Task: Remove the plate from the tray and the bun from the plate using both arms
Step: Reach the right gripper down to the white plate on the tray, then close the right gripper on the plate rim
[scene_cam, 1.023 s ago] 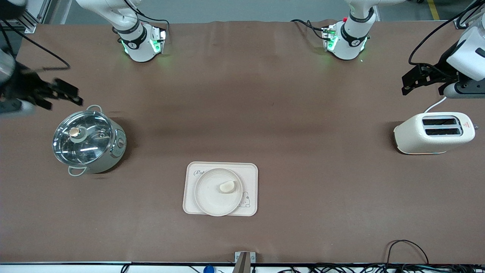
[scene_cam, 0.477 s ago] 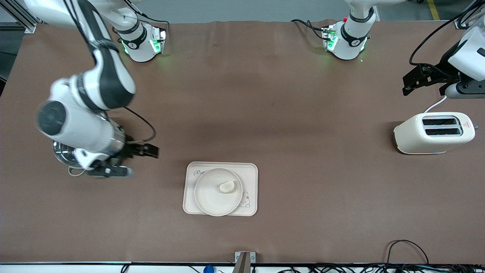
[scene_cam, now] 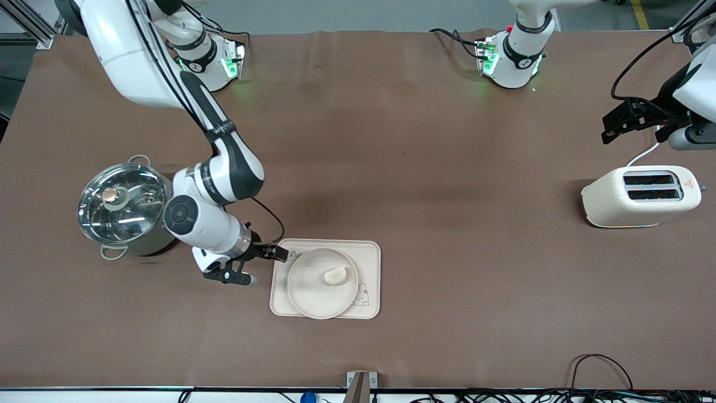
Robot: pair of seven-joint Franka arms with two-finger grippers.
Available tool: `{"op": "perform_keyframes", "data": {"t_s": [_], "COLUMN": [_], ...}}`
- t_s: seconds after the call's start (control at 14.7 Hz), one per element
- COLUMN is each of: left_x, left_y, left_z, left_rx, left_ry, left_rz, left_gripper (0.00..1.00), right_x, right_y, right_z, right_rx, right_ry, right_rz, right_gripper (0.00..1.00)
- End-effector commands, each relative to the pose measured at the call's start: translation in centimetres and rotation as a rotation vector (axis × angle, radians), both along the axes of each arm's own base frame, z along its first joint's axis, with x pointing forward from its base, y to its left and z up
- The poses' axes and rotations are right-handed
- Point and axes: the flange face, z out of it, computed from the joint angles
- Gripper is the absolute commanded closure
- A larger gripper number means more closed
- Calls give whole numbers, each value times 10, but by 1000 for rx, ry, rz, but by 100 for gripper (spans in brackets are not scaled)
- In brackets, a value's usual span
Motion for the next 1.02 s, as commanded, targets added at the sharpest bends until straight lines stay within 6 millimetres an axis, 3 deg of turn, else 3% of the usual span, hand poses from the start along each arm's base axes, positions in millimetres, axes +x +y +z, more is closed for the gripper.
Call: {"op": "perform_keyframes", "data": {"t_s": [0.0,0.2,0.41,0.95], "left_x": [4,4,4,4], "left_y": [1,0,0,-2], "left_z": [0,-2,-2,-2], "left_rx": [1,4,4,3], "left_ry": [1,5,8,8], "left_rz": [-10,-12,-9,-6], "left_gripper": [0,0,0,0], "right_x": [13,18,19,19], "right_y": [26,34,31,28], "right_z": [-15,-16,-29,-45], "right_rx": [41,50,53,100], "right_ry": [-15,-23,-24,-39], "right_rz": [-95,-107,-117,-169], "right_gripper": [0,1,10,10]}}
